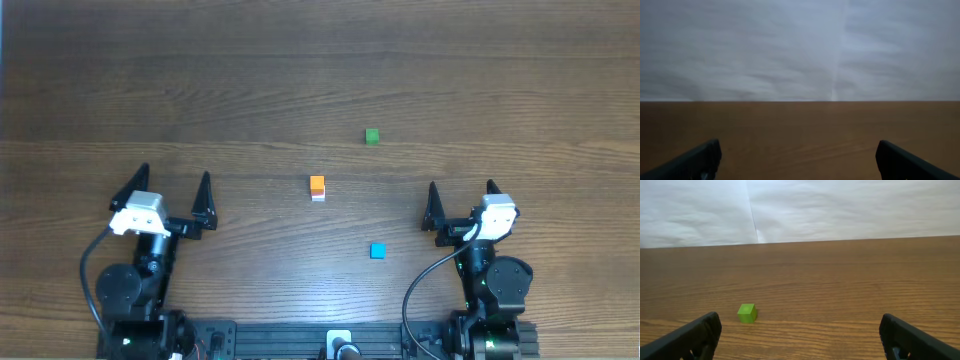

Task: Stack Cubes

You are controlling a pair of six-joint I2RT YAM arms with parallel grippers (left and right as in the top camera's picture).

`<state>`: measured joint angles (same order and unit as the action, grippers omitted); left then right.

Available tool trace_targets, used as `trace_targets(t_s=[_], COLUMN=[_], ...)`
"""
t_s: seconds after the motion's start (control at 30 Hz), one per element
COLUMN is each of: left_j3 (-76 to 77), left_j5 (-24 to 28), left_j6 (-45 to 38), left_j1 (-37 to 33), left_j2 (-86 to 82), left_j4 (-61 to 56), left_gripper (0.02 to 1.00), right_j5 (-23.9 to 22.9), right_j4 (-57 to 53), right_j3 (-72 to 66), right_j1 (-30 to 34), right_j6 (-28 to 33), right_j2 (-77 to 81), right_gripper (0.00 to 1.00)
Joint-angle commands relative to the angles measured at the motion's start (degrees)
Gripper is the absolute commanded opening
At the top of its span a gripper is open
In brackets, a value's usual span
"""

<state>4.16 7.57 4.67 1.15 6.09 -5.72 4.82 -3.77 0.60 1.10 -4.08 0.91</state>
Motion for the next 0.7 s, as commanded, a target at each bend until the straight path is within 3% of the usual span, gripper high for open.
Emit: trace_targets(t_s=[0.03, 0.4, 0.7], left_j3=[-3.61, -3.82, -3.82], left_j5=[1.57, 1.6, 1.6], left_j6=[-1.46, -1.42, -1.42], left_j1=[-0.68, -1.05, -1.11], left_j2=[-3.41, -5.92, -5.92], left_j4=[-0.79, 9.44, 9.27], left_gripper=[0.998, 1.0, 1.0], right_j5=[-0.15, -0.15, -0.15], right_j4=[-0.11, -0.11, -0.11], right_j3=[-0.31, -0.31, -0.31], right_j1=[0.35, 0.35, 0.35], right_j6=[0.33, 0.33, 0.33], right_j2=[-0.48, -0.48, -0.48], right_gripper=[0.991, 0.991, 0.993])
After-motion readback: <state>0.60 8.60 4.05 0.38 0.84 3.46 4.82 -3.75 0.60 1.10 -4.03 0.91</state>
